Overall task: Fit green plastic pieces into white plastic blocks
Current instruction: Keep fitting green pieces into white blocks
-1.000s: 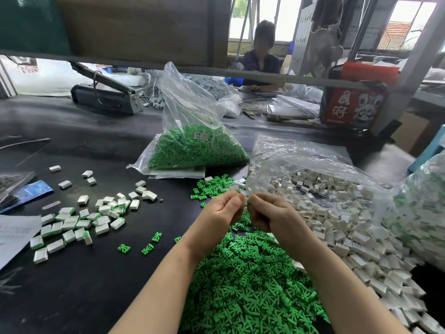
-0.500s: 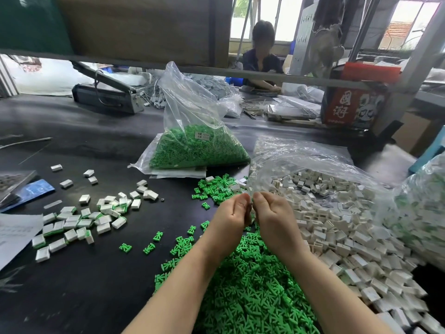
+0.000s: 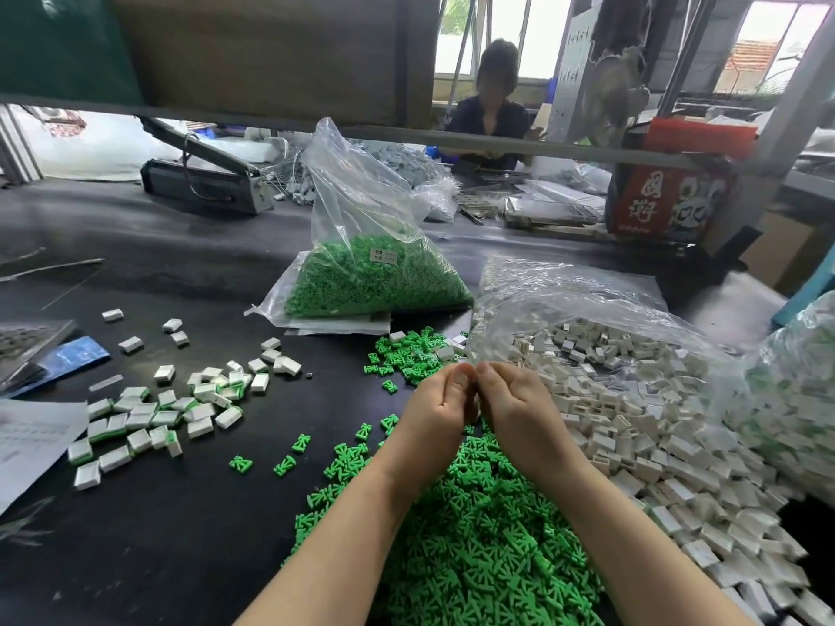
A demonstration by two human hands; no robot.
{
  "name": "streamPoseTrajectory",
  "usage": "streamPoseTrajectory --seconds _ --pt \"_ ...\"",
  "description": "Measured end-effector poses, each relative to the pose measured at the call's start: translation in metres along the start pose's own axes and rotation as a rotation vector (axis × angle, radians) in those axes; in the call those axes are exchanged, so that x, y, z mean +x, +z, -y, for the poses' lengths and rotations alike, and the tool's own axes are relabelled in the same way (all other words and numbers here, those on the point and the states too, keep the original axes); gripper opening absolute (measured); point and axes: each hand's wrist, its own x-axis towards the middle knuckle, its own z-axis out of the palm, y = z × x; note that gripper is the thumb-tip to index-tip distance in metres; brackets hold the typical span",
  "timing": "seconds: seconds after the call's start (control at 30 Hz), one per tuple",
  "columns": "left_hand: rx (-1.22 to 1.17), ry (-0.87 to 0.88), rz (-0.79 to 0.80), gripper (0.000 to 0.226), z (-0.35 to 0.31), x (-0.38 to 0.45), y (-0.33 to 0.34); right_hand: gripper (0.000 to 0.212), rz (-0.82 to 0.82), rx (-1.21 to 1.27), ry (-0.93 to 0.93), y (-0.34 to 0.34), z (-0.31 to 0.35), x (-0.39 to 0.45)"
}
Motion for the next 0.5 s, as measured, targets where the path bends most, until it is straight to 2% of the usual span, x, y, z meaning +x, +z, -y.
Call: streamPoseTrajectory --seconds 0.1,0.23,0.4,0.5 --pt "-0.131 0.022 0.015 0.037 0.002 0.003 -0.003 0.038 0.036 0.186 0.02 0.001 0.004 -0.001" --pt "-0.255 0.037 0.013 0.029 0.003 0.005 -0.007 0.046 0.041 0.439 0.181 0.0 0.007 -0.001" --pt "-0.224 0.148 -0.034 0.028 0.002 0.006 -0.012 0.052 0.09 0.469 0.31 -0.003 0.007 -0.001" --pt "-0.253 0.128 -0.021 0.026 0.001 0.004 -0.01 0.063 0.158 0.509 0.384 -0.003 0.006 0.001"
